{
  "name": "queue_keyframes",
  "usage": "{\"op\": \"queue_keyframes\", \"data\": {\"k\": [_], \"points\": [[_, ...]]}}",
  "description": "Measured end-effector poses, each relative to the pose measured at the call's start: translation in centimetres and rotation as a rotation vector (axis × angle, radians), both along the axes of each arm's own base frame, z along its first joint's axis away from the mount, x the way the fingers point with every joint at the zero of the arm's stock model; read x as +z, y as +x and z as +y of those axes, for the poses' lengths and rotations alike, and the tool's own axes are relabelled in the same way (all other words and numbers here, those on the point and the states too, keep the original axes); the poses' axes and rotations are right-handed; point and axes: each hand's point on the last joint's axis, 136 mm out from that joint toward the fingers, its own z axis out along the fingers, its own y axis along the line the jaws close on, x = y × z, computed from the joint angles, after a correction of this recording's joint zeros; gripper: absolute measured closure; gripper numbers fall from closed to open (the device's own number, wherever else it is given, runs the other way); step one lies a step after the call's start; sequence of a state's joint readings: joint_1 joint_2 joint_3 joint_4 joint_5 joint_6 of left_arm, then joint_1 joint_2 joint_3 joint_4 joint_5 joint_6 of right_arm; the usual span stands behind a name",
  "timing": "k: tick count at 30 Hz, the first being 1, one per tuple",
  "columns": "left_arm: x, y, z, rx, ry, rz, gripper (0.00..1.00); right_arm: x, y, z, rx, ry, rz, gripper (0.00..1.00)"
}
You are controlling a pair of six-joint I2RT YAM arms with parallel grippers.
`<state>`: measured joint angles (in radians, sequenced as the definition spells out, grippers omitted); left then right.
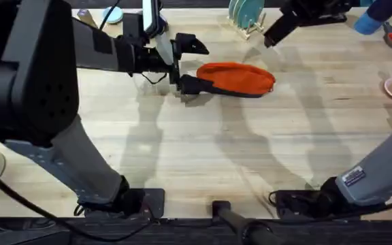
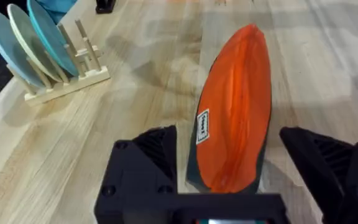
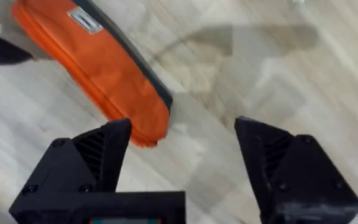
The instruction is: Unzip the bag, pick up the pens from the table one at a time and place them inside, then zip the bag closed.
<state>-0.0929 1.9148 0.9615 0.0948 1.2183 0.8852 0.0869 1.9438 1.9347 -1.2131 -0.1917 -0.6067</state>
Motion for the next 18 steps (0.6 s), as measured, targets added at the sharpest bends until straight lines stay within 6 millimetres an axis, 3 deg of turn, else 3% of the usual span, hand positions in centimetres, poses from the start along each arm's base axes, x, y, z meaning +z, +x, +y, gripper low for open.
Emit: {"op": "queue_keyframes", "data": {"k": [9, 13, 18], "points": [[1.2, 0.3, 0.4, 0.042, -0.012, 0.066, 0.008, 0.4, 0.7, 0.9, -0.007, 0.010, -0.032, 0.006], [4.1, 0.9, 1.7, 0.149, 0.013, 0.105, 0.008, 1.4, 0.6, 0.8, -0.048, 0.021, -0.026, 0.005], [6.9, 0.2, 2.9, 0.284, 0.095, 0.145, 0.008, 3.1, -0.8, 0.7, -0.070, 0.022, 0.011, 0.006]]}}
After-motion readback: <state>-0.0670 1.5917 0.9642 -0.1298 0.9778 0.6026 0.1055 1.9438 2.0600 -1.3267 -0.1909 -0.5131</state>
